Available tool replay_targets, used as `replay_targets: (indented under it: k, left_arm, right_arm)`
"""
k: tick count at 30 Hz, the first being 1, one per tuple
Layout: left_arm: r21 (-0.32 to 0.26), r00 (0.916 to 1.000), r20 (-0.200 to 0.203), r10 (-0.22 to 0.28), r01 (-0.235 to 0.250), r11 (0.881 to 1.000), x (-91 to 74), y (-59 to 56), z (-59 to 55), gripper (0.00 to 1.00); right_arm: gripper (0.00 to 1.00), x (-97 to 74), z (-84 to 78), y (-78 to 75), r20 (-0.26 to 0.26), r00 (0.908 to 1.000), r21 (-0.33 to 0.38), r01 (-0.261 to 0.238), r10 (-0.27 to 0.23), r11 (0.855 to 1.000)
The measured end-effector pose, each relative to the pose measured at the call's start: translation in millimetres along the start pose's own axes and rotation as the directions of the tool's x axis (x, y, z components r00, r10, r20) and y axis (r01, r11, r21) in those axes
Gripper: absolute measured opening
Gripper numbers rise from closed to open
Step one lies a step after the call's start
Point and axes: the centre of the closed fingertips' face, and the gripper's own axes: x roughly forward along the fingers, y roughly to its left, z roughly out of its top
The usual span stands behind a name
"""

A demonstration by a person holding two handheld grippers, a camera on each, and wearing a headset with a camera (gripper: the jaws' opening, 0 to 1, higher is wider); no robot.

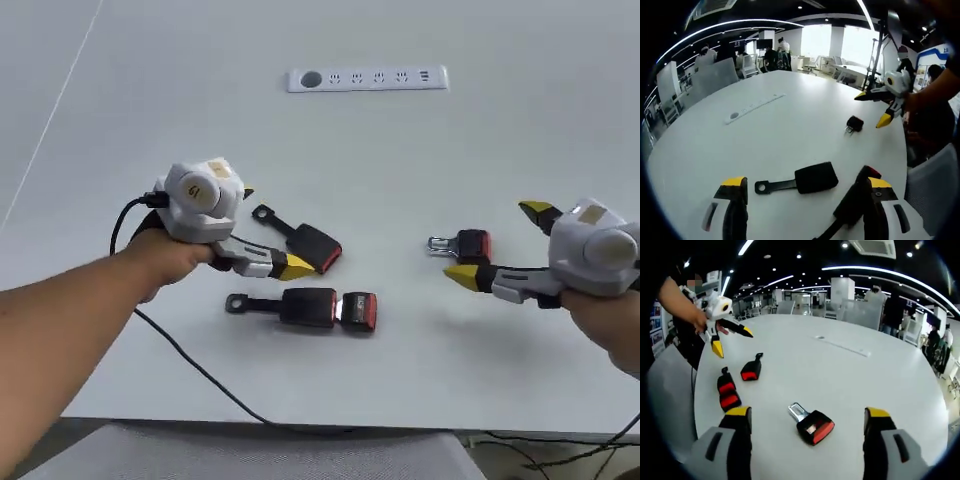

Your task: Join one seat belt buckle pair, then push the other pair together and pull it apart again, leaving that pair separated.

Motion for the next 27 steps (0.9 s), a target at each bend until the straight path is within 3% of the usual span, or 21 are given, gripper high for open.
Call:
replay_targets:
  k: [8,14,21,27]
  left_arm:
    - [-0.094,0.9939,0.090,0.064,-0.056,0.994,-36.4,-10.1,-8.4,1.00]
    - [-0.100,0.9929,0.098,0.067,-0.057,0.993,-60.9,-23.8,-28.0,1.00]
    - [-0.120,0.9920,0.108,0.066,-0.053,0.991,-82.3,-31.7,-52.8,1.00]
    - [-0.126,0.9907,0.122,0.061,-0.045,0.991,-96.4,-36.4,-60.2,1.00]
  right_arm:
    - [0.97,-14.2,14.9,20.2,0.045,0.9979,-0.005,0.048,-0.048,0.999]
    - [0.99,-23.7,14.5,35.6,0.057,0.9967,0.003,0.058,-0.058,0.998]
    - [0.98,-34.7,6.0,53.8,0.066,0.9957,0.010,0.064,-0.064,0.998]
    - [0.98,-45.0,-0.6,61.4,0.063,0.9959,0.013,0.064,-0.065,0.998]
